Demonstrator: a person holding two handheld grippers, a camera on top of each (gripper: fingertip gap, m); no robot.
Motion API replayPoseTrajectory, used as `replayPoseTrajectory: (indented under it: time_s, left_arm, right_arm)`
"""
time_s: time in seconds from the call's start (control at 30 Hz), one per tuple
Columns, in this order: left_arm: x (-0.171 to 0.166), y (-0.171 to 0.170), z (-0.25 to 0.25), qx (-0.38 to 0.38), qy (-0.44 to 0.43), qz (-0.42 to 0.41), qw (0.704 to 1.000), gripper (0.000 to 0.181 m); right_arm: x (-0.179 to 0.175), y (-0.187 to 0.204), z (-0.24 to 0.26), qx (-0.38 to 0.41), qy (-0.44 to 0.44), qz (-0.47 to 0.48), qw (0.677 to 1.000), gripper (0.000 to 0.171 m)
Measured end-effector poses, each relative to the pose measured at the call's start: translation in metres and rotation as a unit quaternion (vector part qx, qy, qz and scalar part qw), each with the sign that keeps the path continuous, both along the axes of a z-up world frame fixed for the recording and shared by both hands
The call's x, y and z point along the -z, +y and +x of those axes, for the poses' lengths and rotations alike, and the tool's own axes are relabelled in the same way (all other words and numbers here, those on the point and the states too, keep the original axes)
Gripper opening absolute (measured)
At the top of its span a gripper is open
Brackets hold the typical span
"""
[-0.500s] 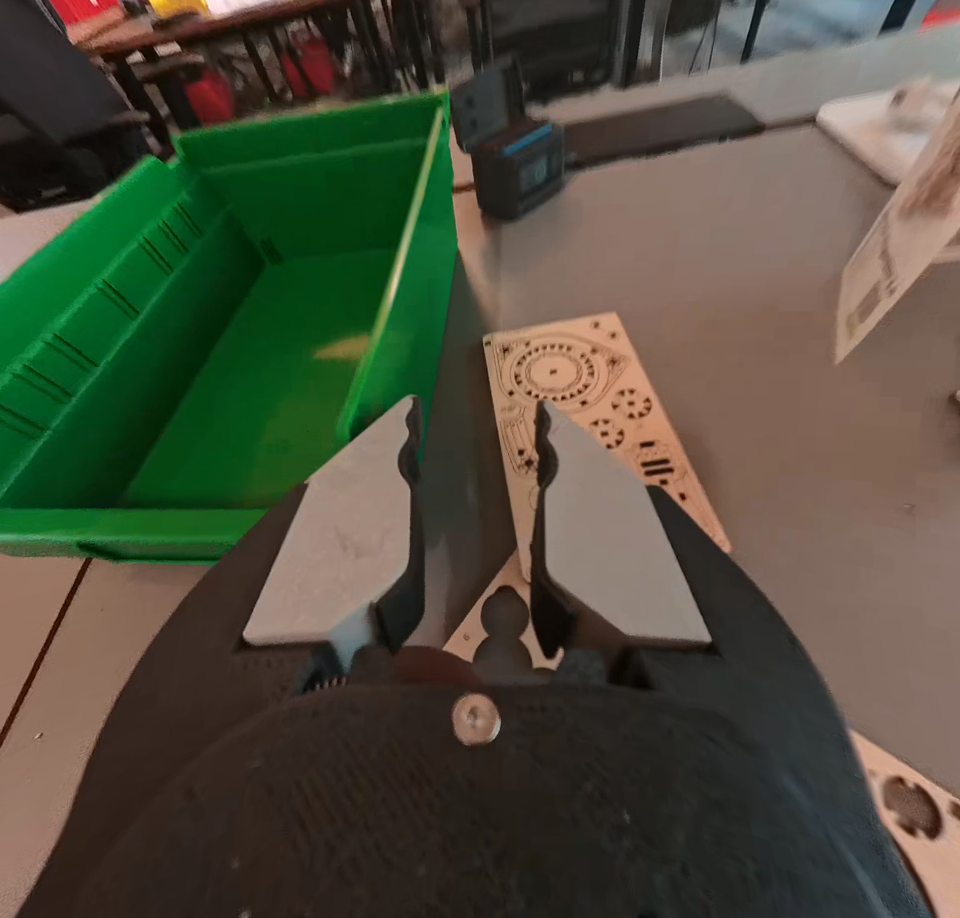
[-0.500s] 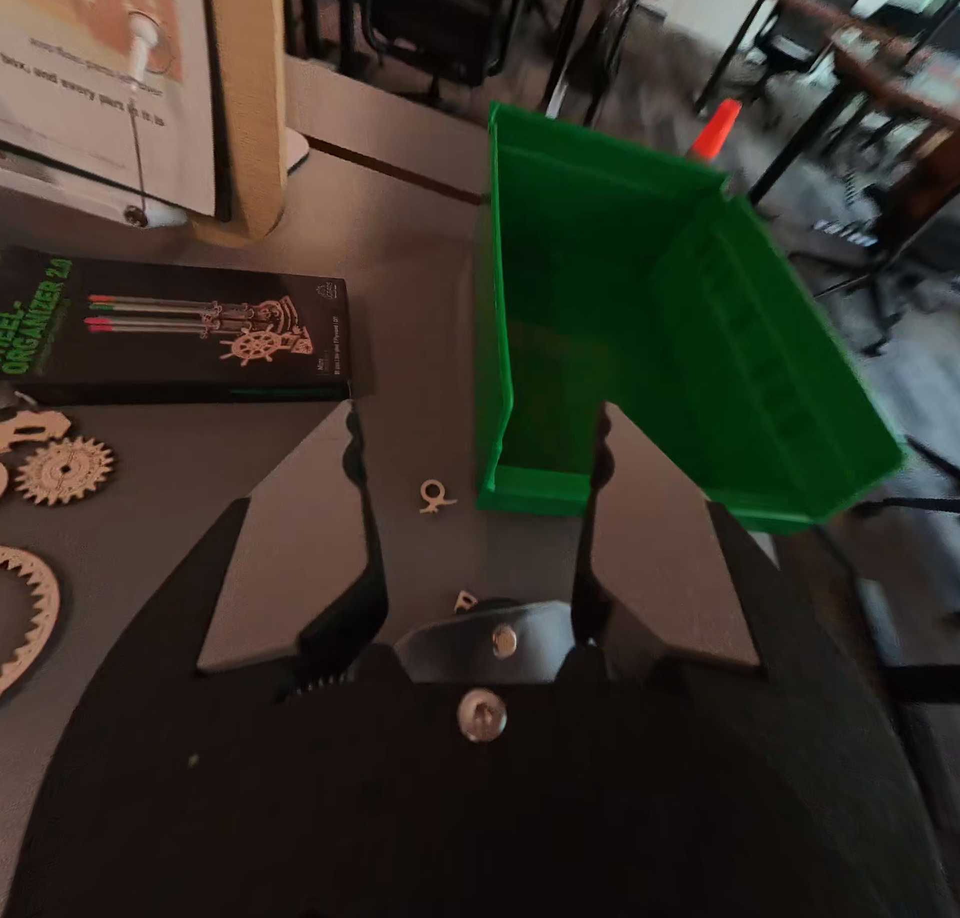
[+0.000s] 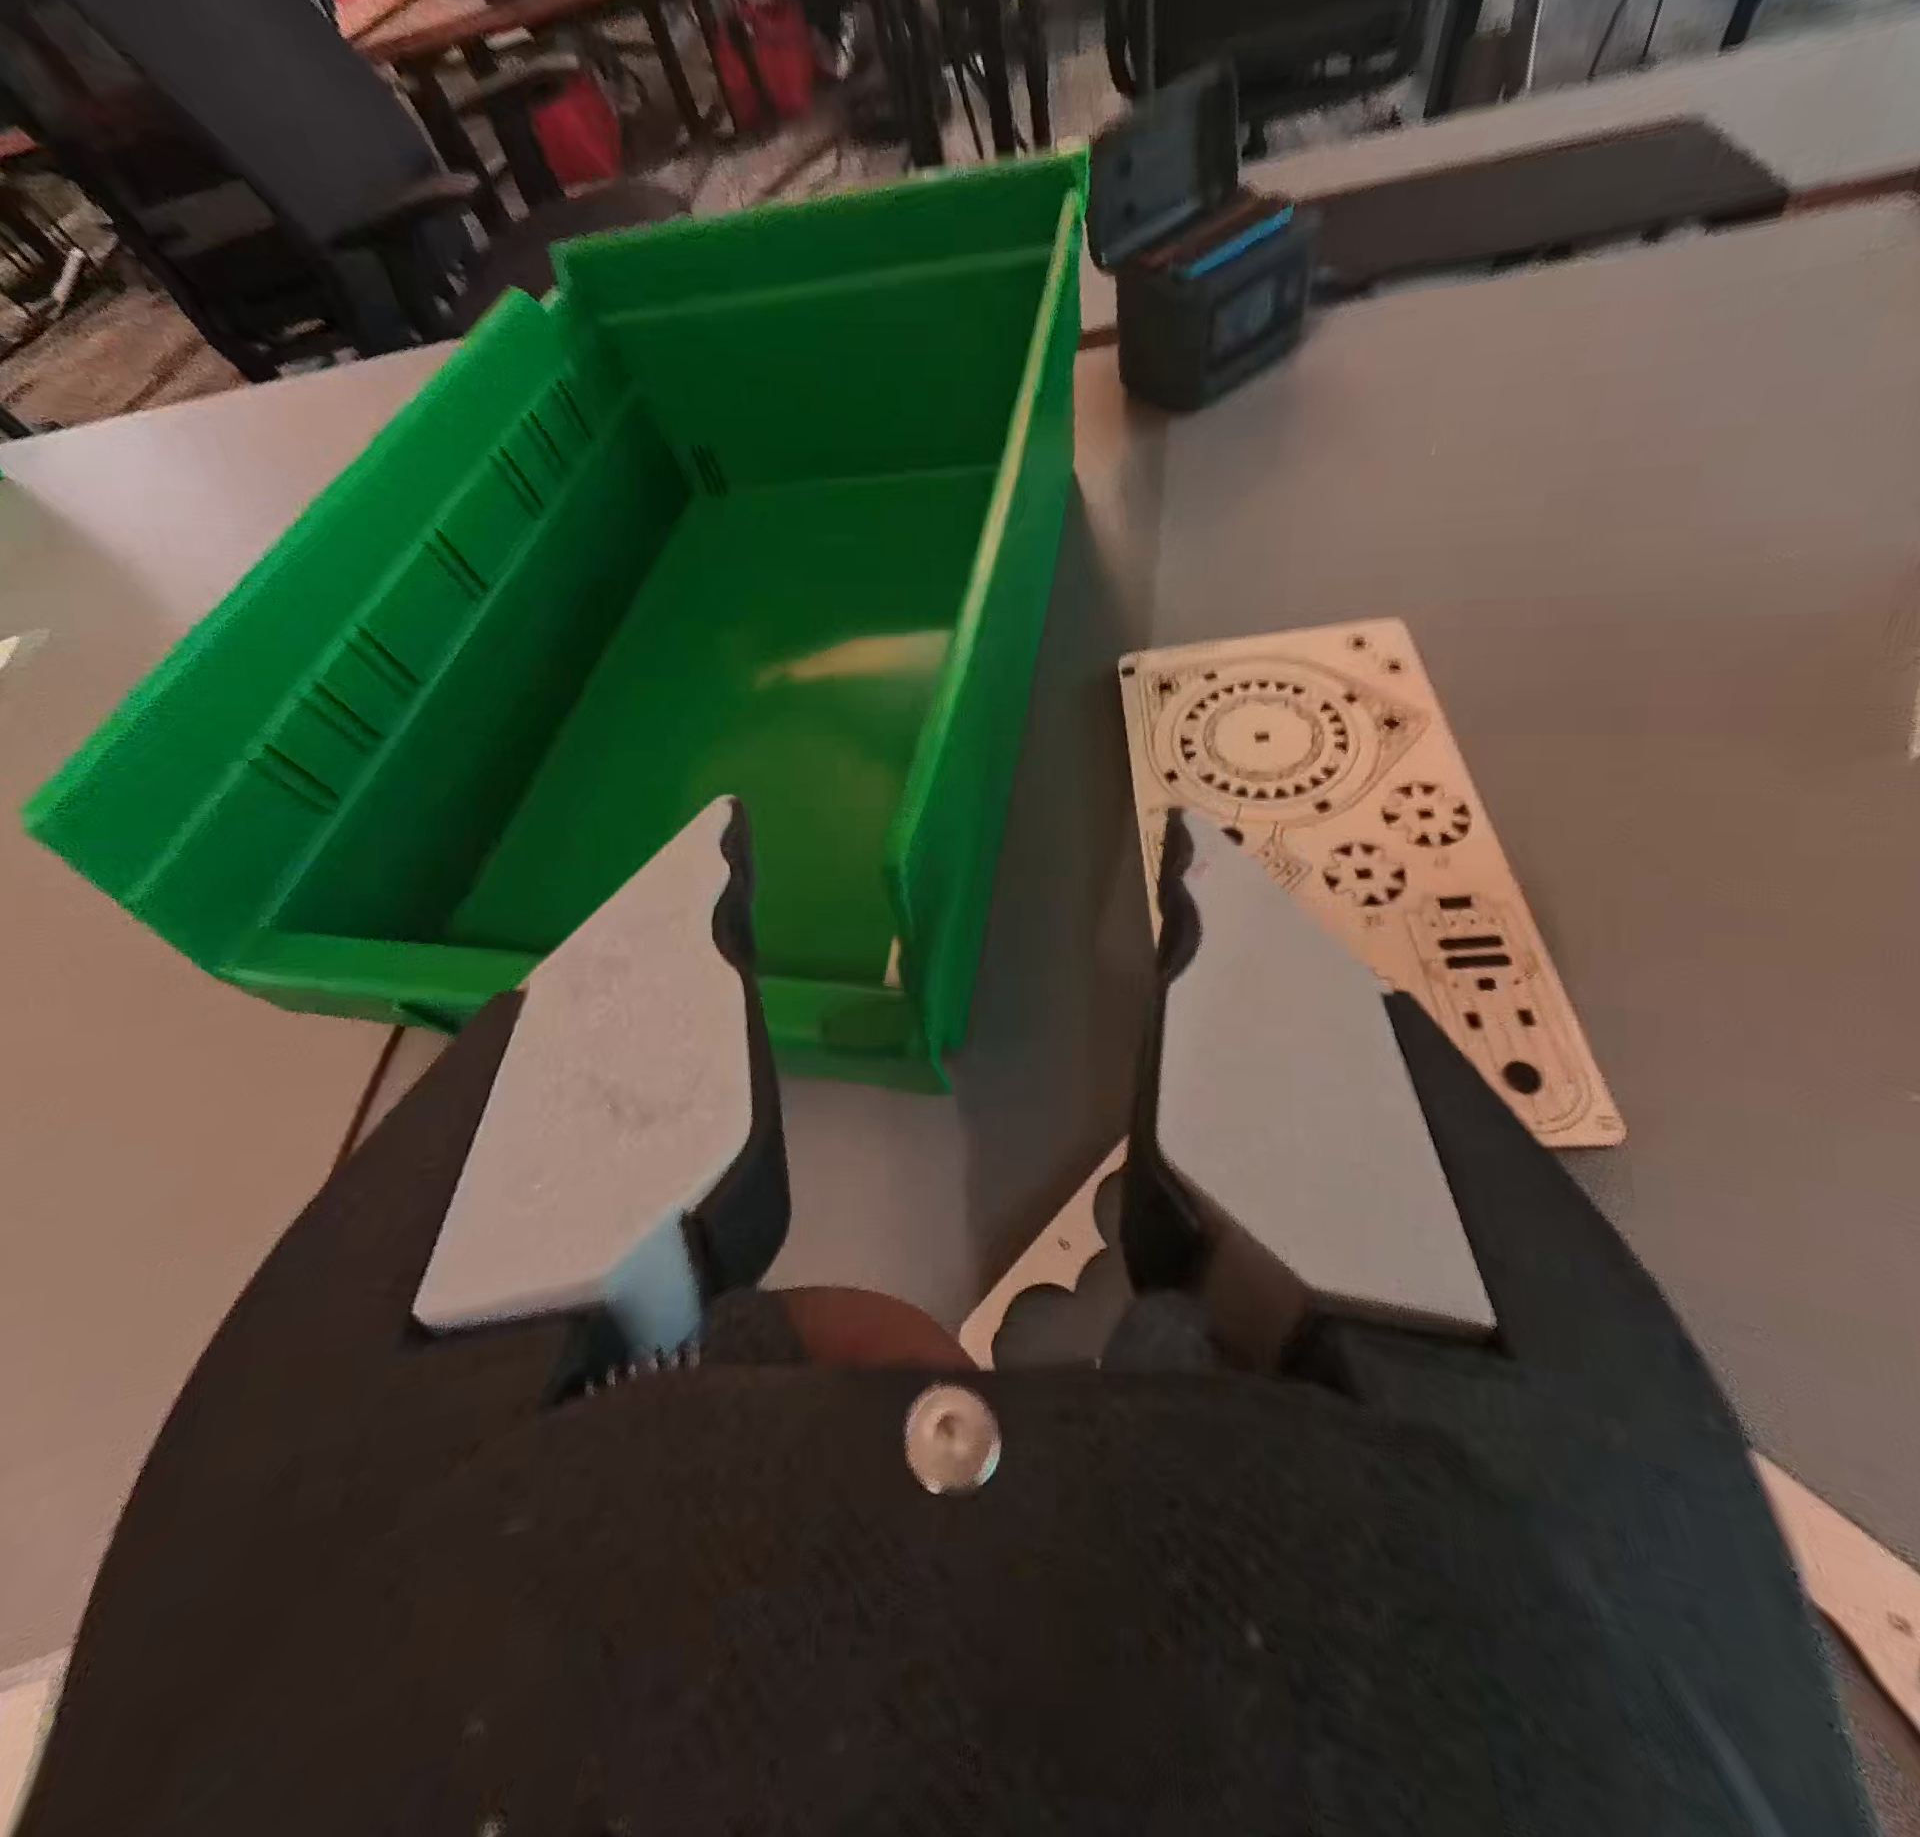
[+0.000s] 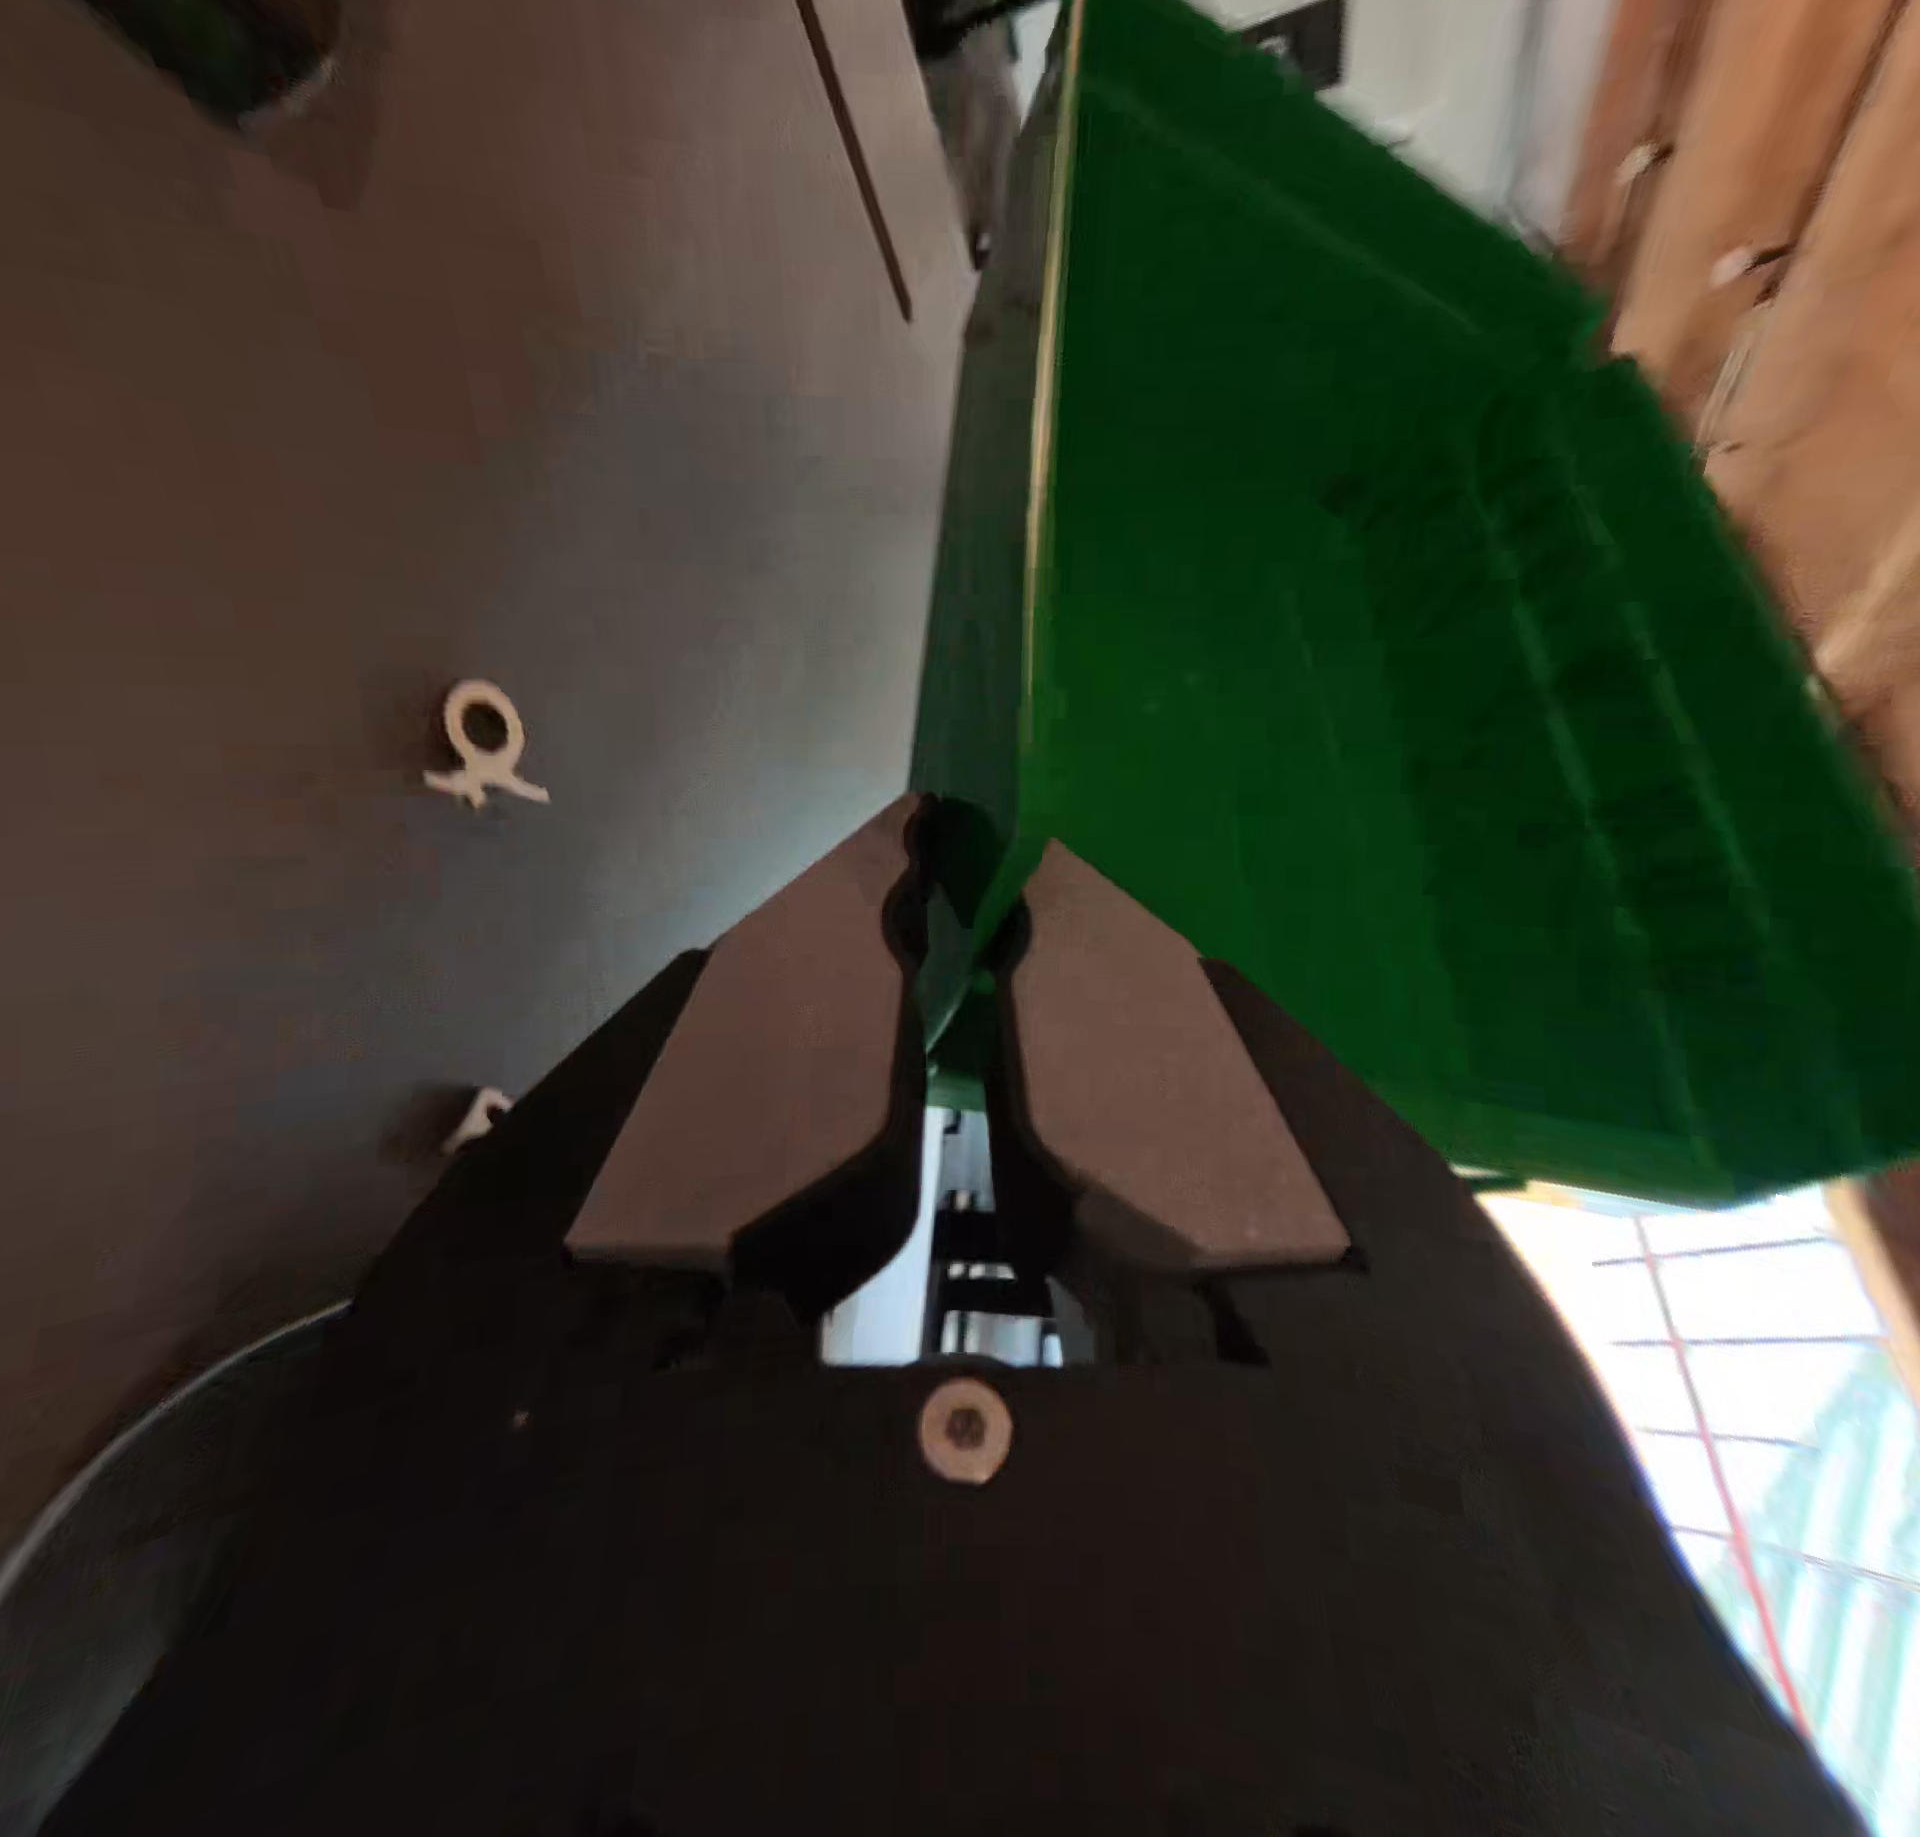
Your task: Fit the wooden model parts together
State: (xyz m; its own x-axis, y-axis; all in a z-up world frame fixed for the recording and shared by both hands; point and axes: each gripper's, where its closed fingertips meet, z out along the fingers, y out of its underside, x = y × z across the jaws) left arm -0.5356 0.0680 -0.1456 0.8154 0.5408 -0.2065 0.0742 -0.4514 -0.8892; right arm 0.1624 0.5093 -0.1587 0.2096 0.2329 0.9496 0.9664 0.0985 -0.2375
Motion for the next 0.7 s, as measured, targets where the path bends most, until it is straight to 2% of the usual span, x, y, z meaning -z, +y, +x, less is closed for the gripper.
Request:
replayPoseTrajectory:
  time_s: [0.07,0.1,0.13,0.2,0.27,0.37,0.53,0.6,0.7]
  left_arm:
    - [0.012,0.008,-0.001,0.008,-0.003,-0.015,1.0,0.071]
    - [0.017,0.013,-0.002,0.011,-0.001,-0.017,1.0,0.062]
    - [0.019,0.016,-0.005,0.009,0.009,-0.018,1.0,0.048]
    - [0.016,0.018,-0.012,0.005,0.05,-0.017,0.999,0.009]
    - [0.017,0.024,-0.012,0.02,0.053,-0.021,0.998,0.005]
    - [0.015,0.027,-0.012,0.017,0.107,-0.065,0.992,0.003]
    - [0.002,0.024,-0.012,-0.002,0.191,-0.097,0.977,0.002]
    - [-0.002,0.023,-0.01,-0.001,0.187,-0.092,0.978,0.002]
    - [-0.006,0.023,-0.005,0.015,0.11,-0.046,0.993,0.002]
  right_arm:
    - [-0.012,-0.007,0.006,-0.026,0.006,0.038,0.999,0.0]
    - [-0.019,-0.011,0.007,-0.032,0.016,0.04,0.999,0.0]
    - [-0.023,-0.015,0.006,-0.037,0.024,0.035,0.998,0.0]
    - [-0.028,-0.02,0.002,-0.049,0.045,0.014,0.998,0.001]
    - [-0.029,-0.024,-0.005,-0.061,0.102,-0.033,0.992,0.001]
    - [-0.027,-0.025,-0.014,-0.07,0.19,-0.117,0.972,0.001]
    - [-0.013,-0.01,-0.027,-0.033,0.263,-0.21,0.941,0.0]
    - [-0.003,0.002,-0.025,-0.01,0.301,-0.267,0.915,0.001]
    - [0.01,0.015,-0.03,-0.027,0.342,-0.305,0.889,0.001]
